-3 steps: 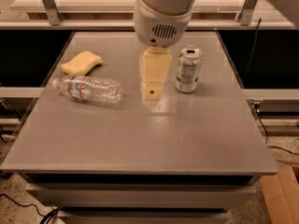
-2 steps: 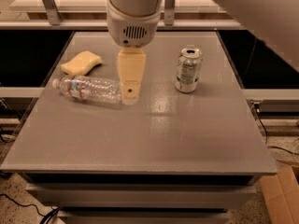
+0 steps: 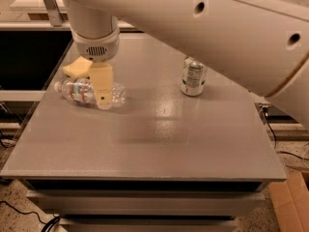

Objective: Pick water bottle

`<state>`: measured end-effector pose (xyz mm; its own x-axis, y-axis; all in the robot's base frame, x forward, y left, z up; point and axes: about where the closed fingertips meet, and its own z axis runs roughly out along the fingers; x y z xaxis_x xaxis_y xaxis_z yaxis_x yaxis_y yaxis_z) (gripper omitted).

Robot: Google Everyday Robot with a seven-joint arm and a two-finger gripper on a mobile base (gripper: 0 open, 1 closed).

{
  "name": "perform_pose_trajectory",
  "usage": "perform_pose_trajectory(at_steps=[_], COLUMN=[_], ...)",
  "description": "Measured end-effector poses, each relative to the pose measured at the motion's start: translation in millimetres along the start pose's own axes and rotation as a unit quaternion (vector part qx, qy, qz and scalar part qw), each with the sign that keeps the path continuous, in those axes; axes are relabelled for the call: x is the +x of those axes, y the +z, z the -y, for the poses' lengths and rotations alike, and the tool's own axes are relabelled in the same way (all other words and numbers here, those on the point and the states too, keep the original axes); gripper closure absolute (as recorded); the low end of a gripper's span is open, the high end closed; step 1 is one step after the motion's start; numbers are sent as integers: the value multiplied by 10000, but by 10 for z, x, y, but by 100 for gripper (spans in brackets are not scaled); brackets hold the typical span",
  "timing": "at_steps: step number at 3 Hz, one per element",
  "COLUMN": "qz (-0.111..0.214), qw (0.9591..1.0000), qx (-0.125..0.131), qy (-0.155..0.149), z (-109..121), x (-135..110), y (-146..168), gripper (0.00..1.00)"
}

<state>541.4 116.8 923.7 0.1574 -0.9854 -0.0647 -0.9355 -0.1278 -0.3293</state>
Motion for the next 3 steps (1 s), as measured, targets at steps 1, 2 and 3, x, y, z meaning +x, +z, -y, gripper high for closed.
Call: perform_pose_trajectory(at_steps=[1, 2, 3], qz=[0, -111, -247], qw=[10000, 9999, 9995], qx=[0, 16, 11], qy=[0, -57, -177], z=[0, 9, 41], x=[0, -26, -115], y=[0, 31, 105], gripper=[0, 0, 0])
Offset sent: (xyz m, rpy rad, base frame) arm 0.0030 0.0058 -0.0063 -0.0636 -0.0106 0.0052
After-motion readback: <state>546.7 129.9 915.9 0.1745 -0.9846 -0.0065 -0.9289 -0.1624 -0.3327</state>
